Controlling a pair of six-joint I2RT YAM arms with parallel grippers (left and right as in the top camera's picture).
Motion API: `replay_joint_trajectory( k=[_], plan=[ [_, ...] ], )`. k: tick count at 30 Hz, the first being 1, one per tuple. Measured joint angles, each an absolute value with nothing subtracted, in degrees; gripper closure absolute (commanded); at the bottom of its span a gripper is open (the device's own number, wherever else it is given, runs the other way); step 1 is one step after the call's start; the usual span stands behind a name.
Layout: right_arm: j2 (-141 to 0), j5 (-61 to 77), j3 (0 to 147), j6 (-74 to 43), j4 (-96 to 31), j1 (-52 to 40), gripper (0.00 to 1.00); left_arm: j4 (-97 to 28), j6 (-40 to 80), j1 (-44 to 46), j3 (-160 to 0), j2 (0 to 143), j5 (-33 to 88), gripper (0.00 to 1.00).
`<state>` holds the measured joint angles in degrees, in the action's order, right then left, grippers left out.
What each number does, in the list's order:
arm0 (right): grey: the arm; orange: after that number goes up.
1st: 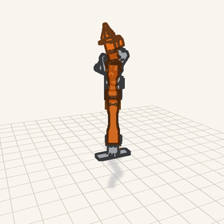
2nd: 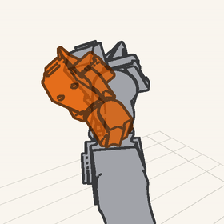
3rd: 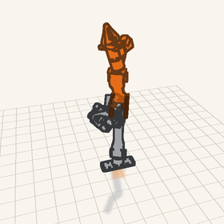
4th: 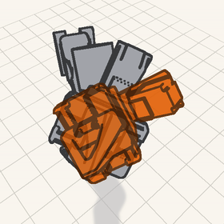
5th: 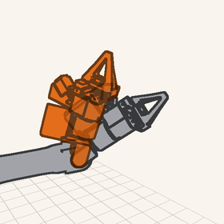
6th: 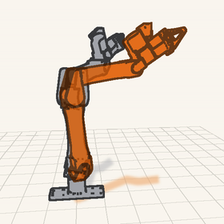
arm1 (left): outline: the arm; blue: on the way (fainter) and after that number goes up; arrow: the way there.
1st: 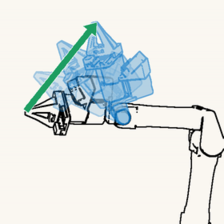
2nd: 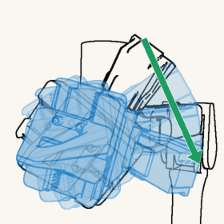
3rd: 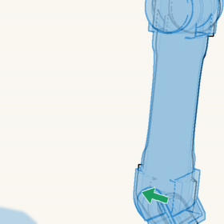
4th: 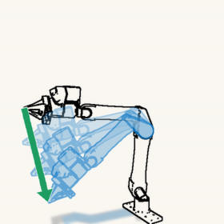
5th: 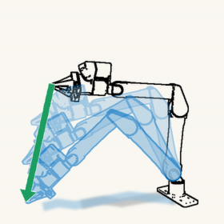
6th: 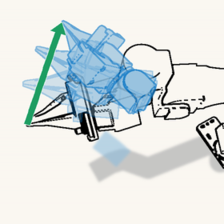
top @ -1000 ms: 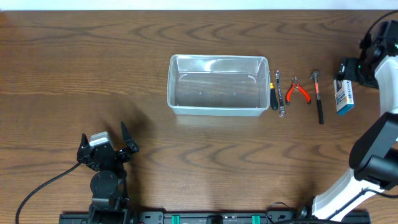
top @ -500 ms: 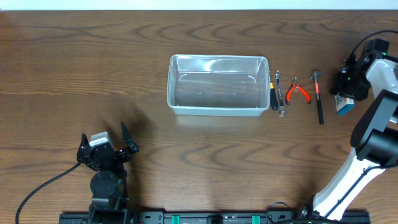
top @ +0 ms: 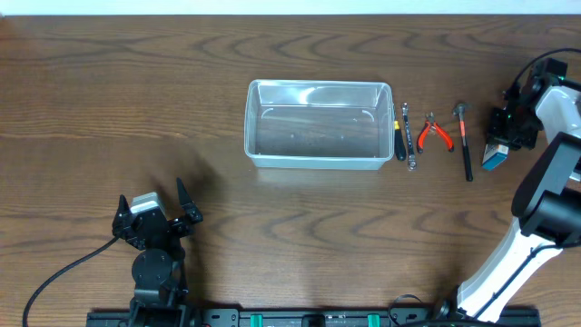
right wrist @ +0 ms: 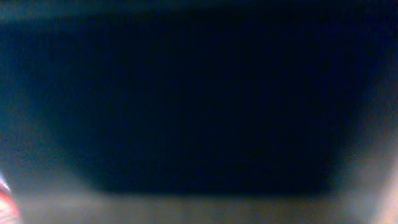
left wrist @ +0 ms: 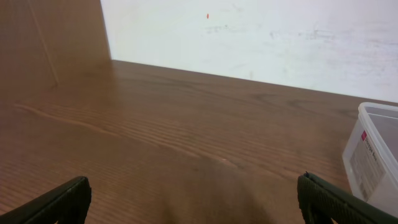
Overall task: Pack container
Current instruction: 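Grasp the blue-and-white box with the right gripper, then carry the box into the container's right side and release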
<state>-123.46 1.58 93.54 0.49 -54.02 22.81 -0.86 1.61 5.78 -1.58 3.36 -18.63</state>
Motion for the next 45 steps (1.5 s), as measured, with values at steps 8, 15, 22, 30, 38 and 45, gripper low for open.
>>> replay_joint_trajectory(
  k=[8,15,22,30,38,45],
  plan=[
    [-104.68,5.21,93.27,-0.8,-54.57,15.42,0.85,-0.84,1.61,5.78,-1.58,3.36,-18.63,0.02],
    [-94.54,8.99,93.6,-4.99,-52.82,-2.46,0.87,-0.86,1.61,5.78,-1.58,3.36,-18.61,0.02],
    [-97.91,4.99,93.58,-14.72,-54.17,-16.45,0.86,-0.86,1.61,5.78,-1.58,3.36,-18.61,0.02],
    [-106.85,-2.17,93.58,-23.77,-54.59,-22.46,0.84,-0.86,1.61,5.78,-1.58,3.36,-18.63,0.02],
    [-114.98,-7.7,93.56,-27.55,-55.55,-21.69,0.83,-0.86,1.61,5.78,-1.58,3.36,-18.61,0.02],
    [-117.45,-9.02,93.56,-28.01,-57.08,-20.49,0.68,-0.86,1.61,5.78,-1.58,3.36,-18.61,0.02]
  ],
)
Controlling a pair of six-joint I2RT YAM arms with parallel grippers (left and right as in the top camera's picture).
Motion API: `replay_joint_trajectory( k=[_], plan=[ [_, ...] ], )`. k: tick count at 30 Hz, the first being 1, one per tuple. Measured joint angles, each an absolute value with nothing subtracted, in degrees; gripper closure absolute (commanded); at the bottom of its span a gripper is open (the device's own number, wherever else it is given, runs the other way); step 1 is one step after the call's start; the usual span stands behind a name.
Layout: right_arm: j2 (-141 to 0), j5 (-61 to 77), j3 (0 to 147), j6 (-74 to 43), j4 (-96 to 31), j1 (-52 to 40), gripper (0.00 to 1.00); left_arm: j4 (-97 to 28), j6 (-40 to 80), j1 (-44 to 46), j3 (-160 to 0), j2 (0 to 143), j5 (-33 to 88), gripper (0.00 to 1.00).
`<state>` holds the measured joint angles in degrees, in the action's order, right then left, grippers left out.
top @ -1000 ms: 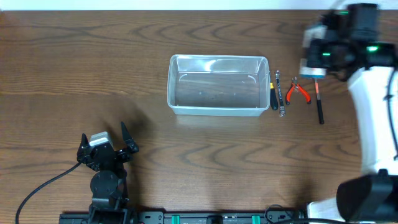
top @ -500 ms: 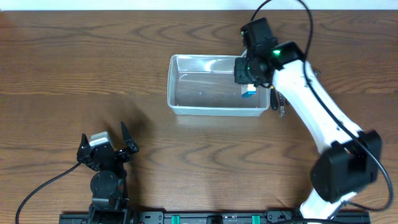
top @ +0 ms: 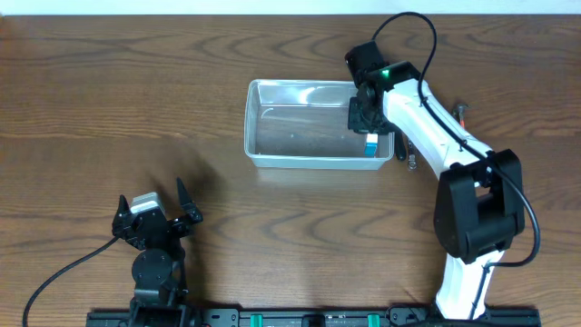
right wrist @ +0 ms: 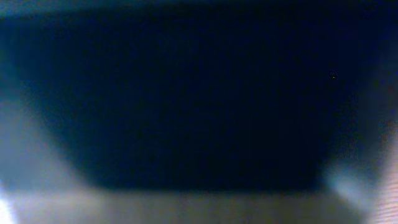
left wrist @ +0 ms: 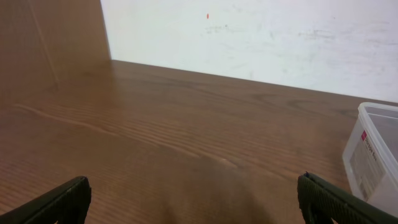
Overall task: Pack container
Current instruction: 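Carry the box into the container's right side and release, then move the right gripper to the hammer and grasp its handle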
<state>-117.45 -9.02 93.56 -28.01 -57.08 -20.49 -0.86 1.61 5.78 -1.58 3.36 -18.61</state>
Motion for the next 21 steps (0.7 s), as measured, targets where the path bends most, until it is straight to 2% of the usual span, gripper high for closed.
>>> replay_joint_trajectory(
  k=[2,5,6,12,19,21],
  plan=[
    [-118.21,-9.08,93.56,-28.23,-57.19,-20.49,0.49,-0.84,1.61,5.78,-1.58,3.36,-18.61,0.02],
    [-118.72,-9.21,93.49,-28.29,-57.14,-20.49,0.26,-0.84,1.61,5.78,-1.58,3.36,-18.63,0.02],
    [-118.72,-9.13,93.47,-28.14,-56.97,-20.49,0.23,-0.84,1.61,5.78,-1.58,3.36,-18.63,0.02],
    [-118.28,-9.28,93.62,-25.54,-56.47,-20.49,0.22,-0.84,1.61,5.78,-1.58,3.36,-18.61,0.02],
    [-108.16,-10.63,94.15,-22.37,-55.68,-19.94,0.09,-0.86,1.61,5.78,-1.58,3.36,-18.61,0.02],
    [-103.26,-12.47,94.89,-21.47,-55.66,-18.98,0.08,-0.84,1.61,5.78,-1.58,3.36,-18.61,0.02]
  ],
)
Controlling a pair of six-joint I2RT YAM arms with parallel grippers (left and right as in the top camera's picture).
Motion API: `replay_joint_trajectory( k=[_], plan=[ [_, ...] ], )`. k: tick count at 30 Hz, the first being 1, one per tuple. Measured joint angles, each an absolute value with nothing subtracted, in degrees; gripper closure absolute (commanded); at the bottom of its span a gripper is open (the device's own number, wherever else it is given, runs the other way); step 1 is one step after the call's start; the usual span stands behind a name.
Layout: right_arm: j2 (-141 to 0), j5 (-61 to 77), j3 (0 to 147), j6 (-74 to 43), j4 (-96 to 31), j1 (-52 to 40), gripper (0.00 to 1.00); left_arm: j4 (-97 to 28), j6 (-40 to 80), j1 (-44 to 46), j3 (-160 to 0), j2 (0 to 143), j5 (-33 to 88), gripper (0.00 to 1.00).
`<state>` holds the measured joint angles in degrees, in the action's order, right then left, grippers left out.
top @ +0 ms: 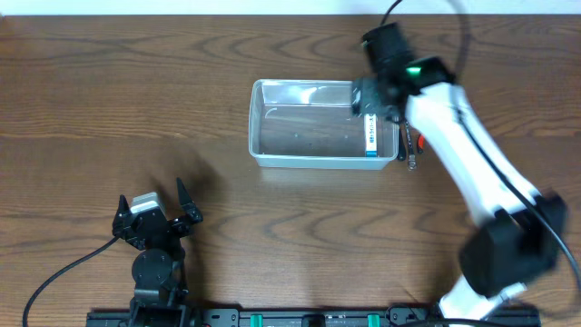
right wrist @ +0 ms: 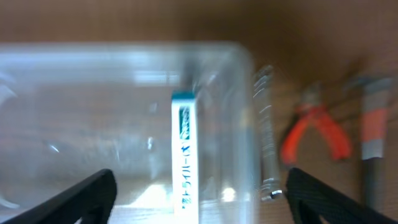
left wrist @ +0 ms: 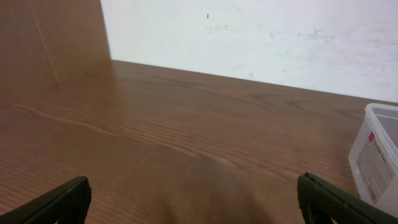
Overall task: Pack container
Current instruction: 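Move the right gripper to the hammer and grasp its handle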
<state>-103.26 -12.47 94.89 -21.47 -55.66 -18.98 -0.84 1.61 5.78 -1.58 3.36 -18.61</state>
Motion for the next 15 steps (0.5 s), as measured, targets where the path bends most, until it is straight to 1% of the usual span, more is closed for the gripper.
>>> replay_joint_trajectory(
  k=[3,5,9,12,14,15],
  plan=[
    [-96.64,-16.75,96.31,-19.59,-56.12,-15.86,0.03,-0.84,1.61,5.78,-1.58,3.36,-18.63,0.02],
    [-94.0,-19.53,97.03,-18.24,-56.93,-12.36,0.02,-0.84,1.61,5.78,-1.58,3.38,-18.63,0.02],
    [-94.45,-22.31,96.82,-15.92,-57.52,-3.79,0.01,-0.84,1.61,5.78,-1.58,3.36,-18.61,0.02],
    [-97.82,-22.2,95.29,-14.06,-55.29,2.11,0.06,-0.86,1.61,5.78,-1.58,3.36,-18.63,0.02],
    [-101.32,-18.65,94.26,-11.03,-53.3,5.8,0.12,-0.84,1.61,5.78,-1.58,3.36,-18.61,0.02],
    [-103.24,-16.47,93.97,-9.54,-52.51,7.33,0.12,-0.84,1.61,5.78,-1.58,3.36,-18.63,0.02]
  ],
)
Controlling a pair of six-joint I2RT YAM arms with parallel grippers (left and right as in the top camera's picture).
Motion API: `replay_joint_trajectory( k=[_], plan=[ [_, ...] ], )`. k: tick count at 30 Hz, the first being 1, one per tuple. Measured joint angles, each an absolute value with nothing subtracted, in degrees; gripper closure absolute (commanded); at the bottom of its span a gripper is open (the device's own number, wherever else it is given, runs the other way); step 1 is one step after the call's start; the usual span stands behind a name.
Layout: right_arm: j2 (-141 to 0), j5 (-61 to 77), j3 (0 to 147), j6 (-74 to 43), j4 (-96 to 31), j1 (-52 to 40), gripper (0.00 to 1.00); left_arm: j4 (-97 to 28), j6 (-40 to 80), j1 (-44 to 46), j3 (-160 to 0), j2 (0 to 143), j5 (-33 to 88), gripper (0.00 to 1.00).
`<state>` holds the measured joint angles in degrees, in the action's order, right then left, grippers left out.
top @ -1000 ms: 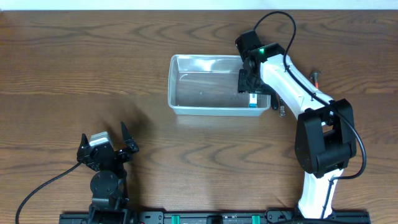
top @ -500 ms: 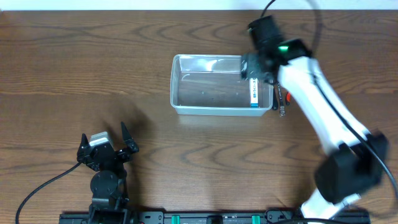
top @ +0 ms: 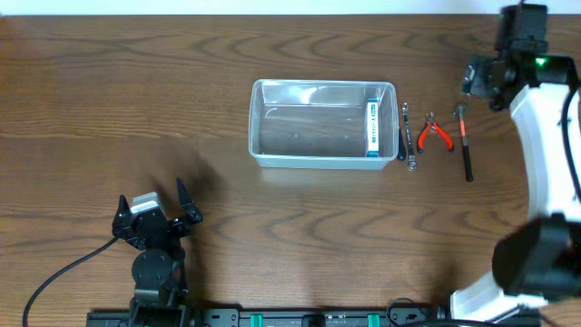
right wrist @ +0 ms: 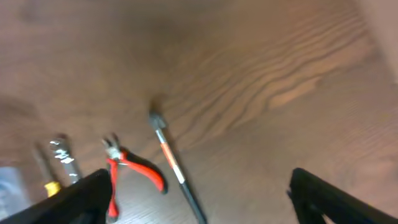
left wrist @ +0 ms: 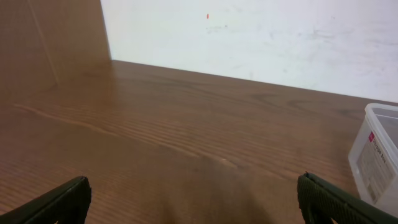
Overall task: Pack container
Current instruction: 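Move the right gripper to the hammer and grasp its handle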
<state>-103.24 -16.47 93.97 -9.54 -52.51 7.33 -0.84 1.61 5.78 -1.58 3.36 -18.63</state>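
Note:
A clear plastic container (top: 255,123) stands mid-table, and a blue-and-white box (top: 371,129) lies on edge against its right wall. Just right of it lie a screwdriver (top: 399,141), a wrench (top: 408,136), red pliers (top: 435,133) and a hammer (top: 464,141). My right gripper (top: 479,80) hovers open and empty at the far right, behind the hammer. Its wrist view shows the pliers (right wrist: 134,174) and hammer (right wrist: 174,165) below the open right gripper (right wrist: 199,199). My left gripper (top: 152,202) rests open at the front left, and the container (left wrist: 376,158) shows at the right edge of its view.
Bare wood table (top: 136,82) stretches left of the container. A white wall (left wrist: 249,37) backs the table in the left wrist view. The right arm (top: 545,154) runs along the right edge toward the front.
My right gripper was open just above the container's right end; now it is at the table's far right, behind the hammer. The box stays in the container. The left arm is unchanged.
First my right gripper was shut on the blue-and-white box at the far right of the table. Then it held the box inside the container's right end. Then it was open above the box lying there, and now it is back at the right.

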Motion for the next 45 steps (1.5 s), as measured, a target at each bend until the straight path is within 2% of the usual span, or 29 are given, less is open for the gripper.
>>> replay_joint_trajectory(
  k=[6,14,23,25,28,32,37,43,45],
  plan=[
    [-113.27,-7.07,93.17,-4.95,-50.57,12.05,0.15,-0.84,1.61,5.78,-1.58,3.36,-18.63,0.02],
    [-118.8,-2.02,93.14,1.58,-49.43,12.45,0.27,-0.86,1.61,5.78,-1.58,3.36,-18.61,0.02],
    [-123.81,-1.13,93.14,3.33,-47.27,12.47,0.41,-0.84,1.61,5.78,-1.58,3.36,-18.63,0.02],
    [-124.81,-1.02,93.14,3.55,-47.2,12.47,0.46,-0.84,1.61,5.78,-1.58,3.36,-18.63,0.02],
    [-125.58,-0.99,93.14,3.6,-46.7,12.47,0.48,-0.84,1.61,5.78,-1.58,3.36,-18.61,0.02],
    [-126.61,-0.82,93.14,3.14,-45.82,12.47,0.61,-0.84,1.61,5.78,-1.58,3.36,-18.63,0.02],
    [-126.67,-0.58,93.17,2.13,-45.41,12.47,0.73,-0.86,1.61,5.78,-1.58,3.36,-18.63,0.02],
    [-126.69,-0.34,93.17,1.89,-45.67,12.45,0.96,-0.84,1.61,5.78,-1.58,3.36,-18.63,0.02],
    [-126.69,-0.38,93.17,1.61,-45.91,12.45,0.99,-0.84,1.61,5.78,-1.58,3.36,-18.63,0.02]
  ],
)
